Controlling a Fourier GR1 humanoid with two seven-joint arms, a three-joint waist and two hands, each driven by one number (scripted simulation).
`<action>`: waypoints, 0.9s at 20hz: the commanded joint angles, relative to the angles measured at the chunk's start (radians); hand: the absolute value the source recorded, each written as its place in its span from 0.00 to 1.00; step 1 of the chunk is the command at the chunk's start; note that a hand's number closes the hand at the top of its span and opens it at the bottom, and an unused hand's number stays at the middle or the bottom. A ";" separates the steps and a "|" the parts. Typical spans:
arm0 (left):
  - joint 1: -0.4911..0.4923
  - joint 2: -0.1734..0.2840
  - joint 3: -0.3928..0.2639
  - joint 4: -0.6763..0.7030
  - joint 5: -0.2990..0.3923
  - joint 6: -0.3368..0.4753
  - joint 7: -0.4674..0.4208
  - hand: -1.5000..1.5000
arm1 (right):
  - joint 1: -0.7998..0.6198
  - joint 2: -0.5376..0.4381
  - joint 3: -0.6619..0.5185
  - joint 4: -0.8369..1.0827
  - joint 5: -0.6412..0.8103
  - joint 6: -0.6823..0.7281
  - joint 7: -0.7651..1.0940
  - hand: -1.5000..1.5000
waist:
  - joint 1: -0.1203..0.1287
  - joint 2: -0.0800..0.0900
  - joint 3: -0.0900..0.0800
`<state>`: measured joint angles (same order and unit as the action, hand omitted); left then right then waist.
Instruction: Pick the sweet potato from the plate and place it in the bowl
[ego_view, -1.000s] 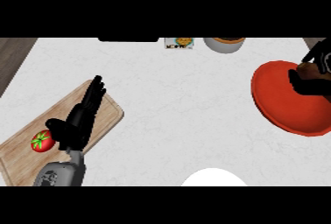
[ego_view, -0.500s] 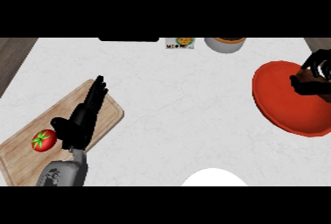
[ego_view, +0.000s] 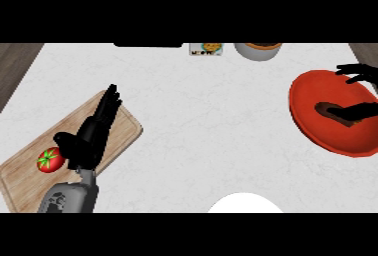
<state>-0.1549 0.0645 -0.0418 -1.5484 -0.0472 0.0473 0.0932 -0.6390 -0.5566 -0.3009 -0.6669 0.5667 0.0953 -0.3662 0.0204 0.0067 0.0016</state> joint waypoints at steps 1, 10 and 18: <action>0.004 -0.008 -0.006 -0.011 -0.016 0.018 0.011 0.50 | -0.056 0.008 -0.052 0.066 -0.081 0.059 -0.087 0.00 | -0.003 -0.002 0.000; 0.052 -0.027 -0.031 -0.073 -0.027 0.027 0.037 0.50 | -0.048 -0.034 -0.201 0.022 -0.258 0.073 -0.105 0.00 | -0.015 -0.009 -0.001; 0.009 -0.014 0.017 0.079 -0.014 0.002 -0.081 0.50 | -0.028 -0.173 -0.293 0.146 -0.400 0.317 -0.086 0.00 | -0.017 -0.003 -0.001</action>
<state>-0.1353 0.0449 -0.0450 -1.5337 -0.0683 0.0615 0.0675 -0.6689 -0.6775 -0.5474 -0.5790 0.2308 0.3207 -0.4543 0.0021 0.0008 0.0002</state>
